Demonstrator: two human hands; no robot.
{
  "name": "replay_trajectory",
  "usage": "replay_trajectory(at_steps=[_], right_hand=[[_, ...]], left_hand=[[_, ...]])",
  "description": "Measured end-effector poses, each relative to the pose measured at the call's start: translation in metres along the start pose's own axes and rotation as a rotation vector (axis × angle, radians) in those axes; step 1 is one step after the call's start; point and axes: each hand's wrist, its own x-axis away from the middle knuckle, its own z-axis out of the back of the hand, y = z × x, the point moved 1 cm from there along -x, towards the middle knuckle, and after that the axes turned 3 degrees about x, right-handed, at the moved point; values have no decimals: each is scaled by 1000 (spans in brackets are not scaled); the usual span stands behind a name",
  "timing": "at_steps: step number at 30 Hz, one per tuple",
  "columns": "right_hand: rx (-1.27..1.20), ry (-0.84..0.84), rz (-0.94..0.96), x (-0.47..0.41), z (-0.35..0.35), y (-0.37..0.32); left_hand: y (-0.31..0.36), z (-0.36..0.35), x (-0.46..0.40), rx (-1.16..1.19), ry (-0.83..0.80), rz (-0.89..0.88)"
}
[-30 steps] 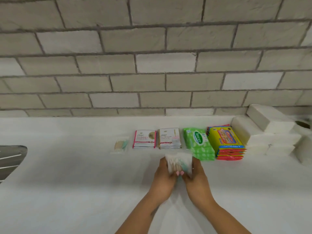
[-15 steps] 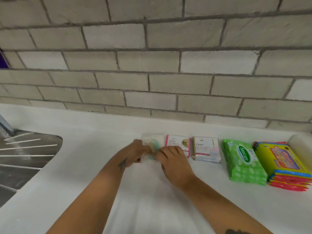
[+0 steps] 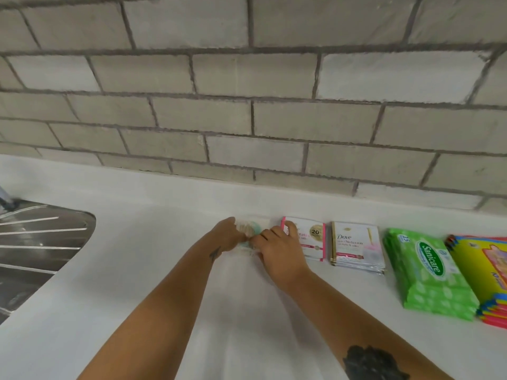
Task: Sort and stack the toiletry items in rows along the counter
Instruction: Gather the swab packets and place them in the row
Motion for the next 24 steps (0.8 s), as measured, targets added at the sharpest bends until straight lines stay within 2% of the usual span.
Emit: replay_trajectory(at_steps=[4, 11, 20, 24], right_hand=[[-13, -10, -19, 1, -1, -1], [14, 20, -35, 1, -2, -5], [-15, 57, -45, 1, -1, -8], [-39, 88, -67, 6, 8, -7]], left_hand=[[-3, -1, 0, -88, 57, -26], [-8, 0, 1, 90, 101, -51], [-6, -1, 10, -41, 103, -65], [-3, 0, 22, -69, 153, -102]])
